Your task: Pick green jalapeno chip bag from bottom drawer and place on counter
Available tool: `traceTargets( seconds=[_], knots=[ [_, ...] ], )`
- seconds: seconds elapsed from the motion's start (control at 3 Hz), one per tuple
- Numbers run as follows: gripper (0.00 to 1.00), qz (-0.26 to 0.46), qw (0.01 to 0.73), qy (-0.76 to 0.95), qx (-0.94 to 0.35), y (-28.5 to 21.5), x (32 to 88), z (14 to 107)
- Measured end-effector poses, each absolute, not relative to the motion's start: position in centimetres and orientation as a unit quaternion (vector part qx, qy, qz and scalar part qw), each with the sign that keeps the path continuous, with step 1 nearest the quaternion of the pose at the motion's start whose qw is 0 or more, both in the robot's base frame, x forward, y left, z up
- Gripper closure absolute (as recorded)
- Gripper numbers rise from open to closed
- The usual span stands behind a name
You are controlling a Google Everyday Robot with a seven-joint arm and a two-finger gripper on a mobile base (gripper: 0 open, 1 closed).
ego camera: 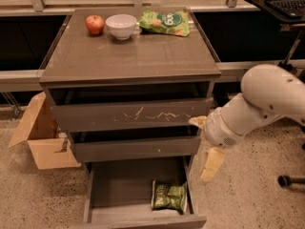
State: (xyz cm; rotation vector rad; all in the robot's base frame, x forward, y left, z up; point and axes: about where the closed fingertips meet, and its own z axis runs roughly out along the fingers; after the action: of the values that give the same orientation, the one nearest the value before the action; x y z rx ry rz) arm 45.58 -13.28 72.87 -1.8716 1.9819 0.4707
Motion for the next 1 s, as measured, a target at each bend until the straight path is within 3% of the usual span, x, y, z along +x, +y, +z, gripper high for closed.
traceTargets(
  seconds=[0.33, 1.0],
  knots=[
    [0.00, 0.185, 0.193, 0.688, -0.674, -11.9, 45.8, 66.8],
    [0.00, 0.290, 0.249, 0.657, -0.649, -10.6, 47.7, 54.7]
  ],
)
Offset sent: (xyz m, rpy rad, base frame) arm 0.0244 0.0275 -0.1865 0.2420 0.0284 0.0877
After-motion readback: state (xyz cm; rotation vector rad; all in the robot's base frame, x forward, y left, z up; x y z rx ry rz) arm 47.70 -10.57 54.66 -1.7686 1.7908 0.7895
